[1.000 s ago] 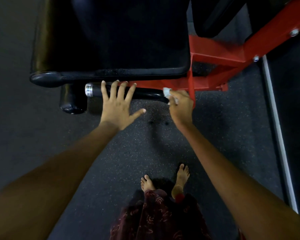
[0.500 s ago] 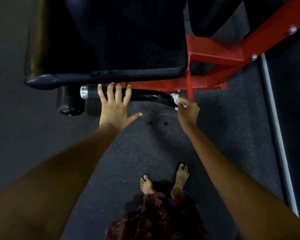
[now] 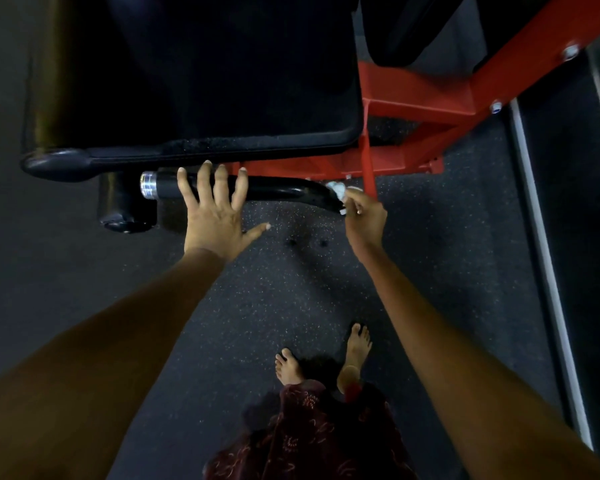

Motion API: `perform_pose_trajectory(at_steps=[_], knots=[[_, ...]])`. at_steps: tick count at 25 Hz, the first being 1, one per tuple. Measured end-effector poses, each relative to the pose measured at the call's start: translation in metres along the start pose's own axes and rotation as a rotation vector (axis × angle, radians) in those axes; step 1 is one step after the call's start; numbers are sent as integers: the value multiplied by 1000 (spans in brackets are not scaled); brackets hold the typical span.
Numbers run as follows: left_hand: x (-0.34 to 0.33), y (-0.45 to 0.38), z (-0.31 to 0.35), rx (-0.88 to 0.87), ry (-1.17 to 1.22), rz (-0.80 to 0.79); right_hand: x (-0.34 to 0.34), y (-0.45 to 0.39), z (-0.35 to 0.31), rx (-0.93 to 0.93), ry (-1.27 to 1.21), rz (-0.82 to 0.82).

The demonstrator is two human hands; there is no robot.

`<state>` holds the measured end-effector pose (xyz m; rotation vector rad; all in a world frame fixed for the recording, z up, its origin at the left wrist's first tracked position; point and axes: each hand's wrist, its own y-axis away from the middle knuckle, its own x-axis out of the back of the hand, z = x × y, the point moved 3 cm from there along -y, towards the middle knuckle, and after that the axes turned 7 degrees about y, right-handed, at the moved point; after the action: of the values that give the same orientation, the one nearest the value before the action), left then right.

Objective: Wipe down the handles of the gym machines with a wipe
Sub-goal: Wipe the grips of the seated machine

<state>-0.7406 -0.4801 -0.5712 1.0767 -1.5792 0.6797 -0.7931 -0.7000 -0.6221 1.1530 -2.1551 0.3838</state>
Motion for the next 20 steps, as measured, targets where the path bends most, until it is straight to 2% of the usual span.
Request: perform_pose_trajectory(at_steps=[4,9,13,14,15,18,20], knots=[[-2,-1,0,8,3,0,2,-9,22,-213,106,-19],[-2,-1,0,7,-18,-19,-4,11,-5,-170,5,109],[-3,-1,0,7,-7,-12,-11,13,9,-515,-168,247],[-4,-1,0,6,4,-9,-14,14,1,-546,-209,274],[-5,-2,-1,6,12,-7,-17,17,-13,-514,-223,303],[-6,-2,-1,5,1,-3,-22,34,-53,-244,-174,360],[-5,-1,0,-2,20,7,-24,38,-46,-226,-183,395]])
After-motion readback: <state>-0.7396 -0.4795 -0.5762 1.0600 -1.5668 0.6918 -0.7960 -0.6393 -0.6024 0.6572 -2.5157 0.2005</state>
